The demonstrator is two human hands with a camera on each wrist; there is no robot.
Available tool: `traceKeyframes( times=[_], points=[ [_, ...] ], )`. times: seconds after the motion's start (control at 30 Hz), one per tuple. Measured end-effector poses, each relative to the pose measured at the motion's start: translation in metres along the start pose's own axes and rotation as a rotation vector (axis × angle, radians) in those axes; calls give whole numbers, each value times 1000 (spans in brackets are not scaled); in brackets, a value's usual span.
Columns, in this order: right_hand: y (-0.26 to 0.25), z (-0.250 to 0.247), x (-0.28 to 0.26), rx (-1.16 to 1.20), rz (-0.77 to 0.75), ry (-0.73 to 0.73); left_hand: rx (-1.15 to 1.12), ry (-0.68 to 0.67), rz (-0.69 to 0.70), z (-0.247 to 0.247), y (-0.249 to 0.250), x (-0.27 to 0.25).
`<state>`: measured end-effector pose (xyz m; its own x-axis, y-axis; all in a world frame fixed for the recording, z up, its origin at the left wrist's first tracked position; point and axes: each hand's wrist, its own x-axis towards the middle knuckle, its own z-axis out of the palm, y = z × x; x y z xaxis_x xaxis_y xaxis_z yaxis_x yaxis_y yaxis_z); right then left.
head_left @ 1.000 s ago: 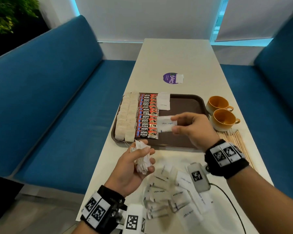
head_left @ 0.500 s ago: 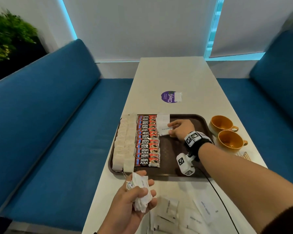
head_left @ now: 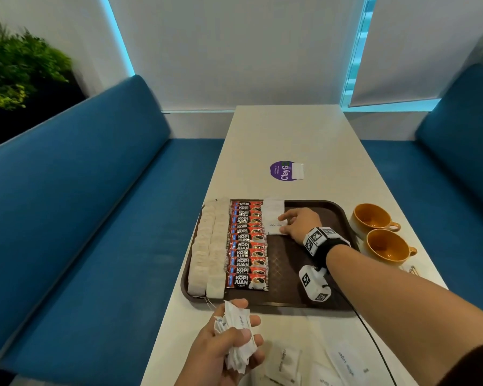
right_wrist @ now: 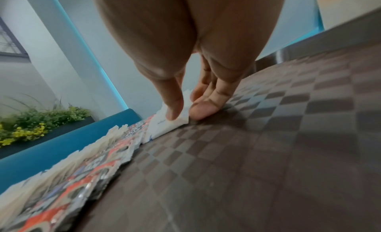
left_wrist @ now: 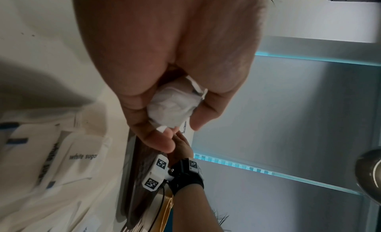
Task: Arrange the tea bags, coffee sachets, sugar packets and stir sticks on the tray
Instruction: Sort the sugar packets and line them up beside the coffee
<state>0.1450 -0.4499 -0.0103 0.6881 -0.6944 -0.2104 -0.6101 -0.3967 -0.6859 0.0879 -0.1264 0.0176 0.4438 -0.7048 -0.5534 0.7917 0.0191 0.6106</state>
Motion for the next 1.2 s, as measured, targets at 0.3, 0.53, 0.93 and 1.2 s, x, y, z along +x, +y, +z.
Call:
traceKeyframes(
  times=[0.3, 0.53, 0.93, 1.2],
  points=[
    [-8, -46, -63, 141, -142, 98, -77, -103, 127, 6, 0, -28],
    [-25, -74, -210, 388, -257, -167, 10, -194, 199, 26, -11, -51],
    [21, -46, -334, 726, -207, -255, 240, -166, 284, 39, -39, -85],
    [40, -44, -348, 893, -181, -168, 126, -52, 202, 45, -53, -92]
  ],
)
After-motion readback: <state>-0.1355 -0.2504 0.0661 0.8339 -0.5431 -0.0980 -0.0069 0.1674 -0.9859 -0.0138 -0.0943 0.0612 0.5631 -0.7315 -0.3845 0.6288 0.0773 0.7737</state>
